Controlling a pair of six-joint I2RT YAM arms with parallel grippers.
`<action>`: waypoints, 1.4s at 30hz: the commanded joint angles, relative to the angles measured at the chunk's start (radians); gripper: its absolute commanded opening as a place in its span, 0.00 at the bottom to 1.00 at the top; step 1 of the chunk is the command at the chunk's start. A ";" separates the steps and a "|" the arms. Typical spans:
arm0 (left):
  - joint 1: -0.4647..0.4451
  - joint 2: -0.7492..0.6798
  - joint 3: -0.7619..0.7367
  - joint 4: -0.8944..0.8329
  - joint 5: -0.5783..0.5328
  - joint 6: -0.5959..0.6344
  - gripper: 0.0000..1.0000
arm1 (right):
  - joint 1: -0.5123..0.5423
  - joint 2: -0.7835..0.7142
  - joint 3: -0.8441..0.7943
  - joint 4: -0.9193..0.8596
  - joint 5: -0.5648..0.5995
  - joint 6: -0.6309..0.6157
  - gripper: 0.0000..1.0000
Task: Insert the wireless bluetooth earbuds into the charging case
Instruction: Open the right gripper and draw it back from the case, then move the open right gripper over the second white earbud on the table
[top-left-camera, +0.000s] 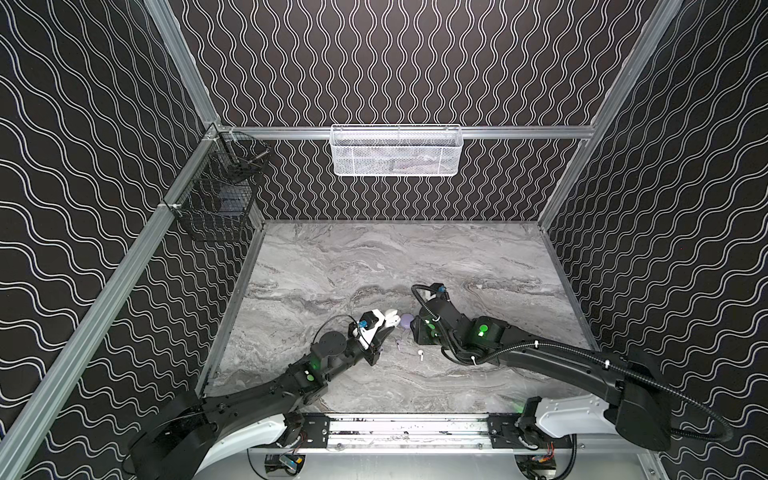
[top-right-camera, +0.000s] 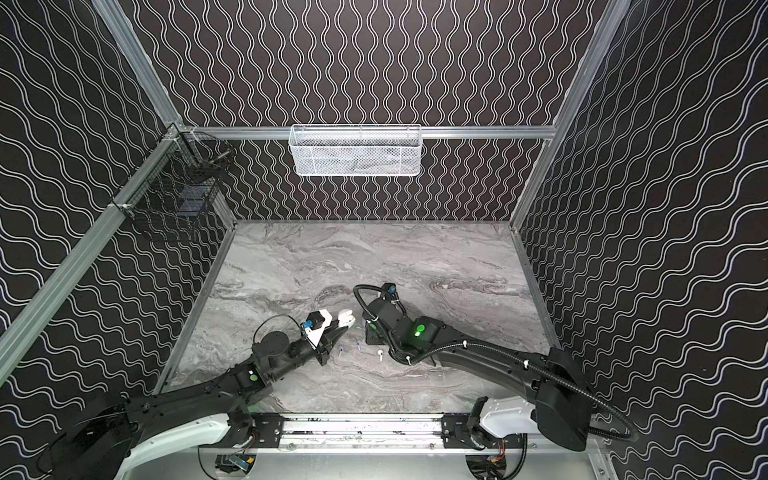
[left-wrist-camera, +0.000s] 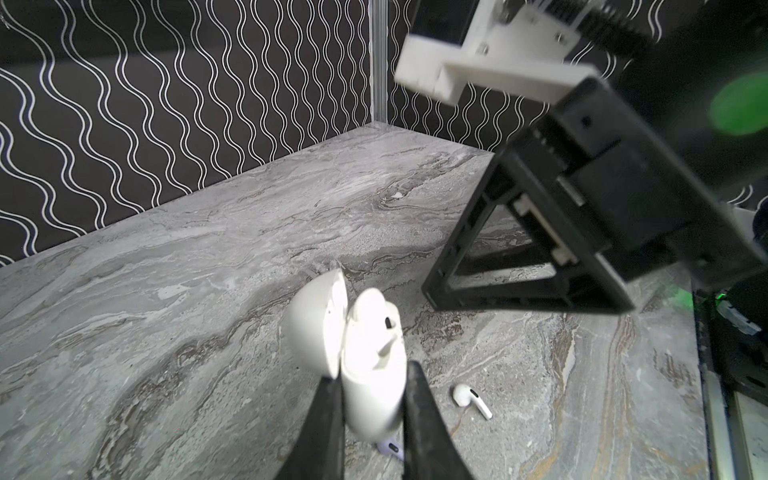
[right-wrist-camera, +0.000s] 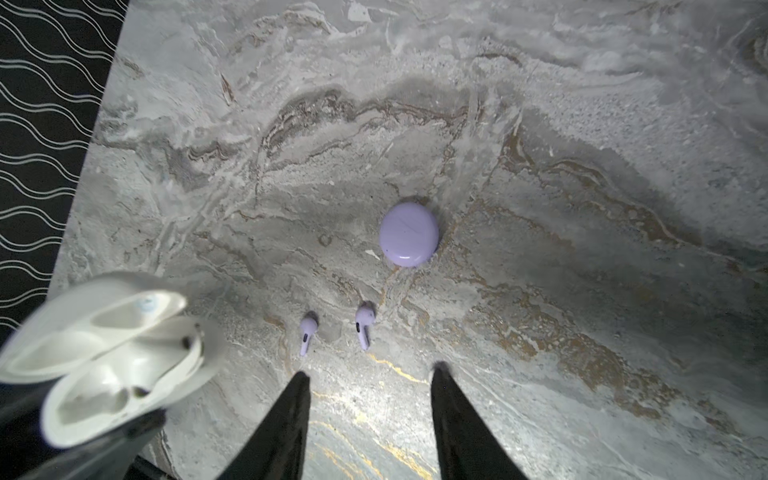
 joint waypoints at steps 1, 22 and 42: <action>-0.001 -0.009 -0.014 0.077 0.025 0.026 0.00 | 0.008 0.030 -0.007 -0.026 -0.023 0.028 0.50; -0.003 -0.026 -0.013 0.030 -0.027 0.035 0.00 | 0.048 0.134 -0.062 -0.031 -0.069 0.090 0.48; -0.003 -0.068 -0.029 0.014 -0.081 0.030 0.00 | 0.035 0.265 -0.026 -0.049 -0.078 0.070 0.46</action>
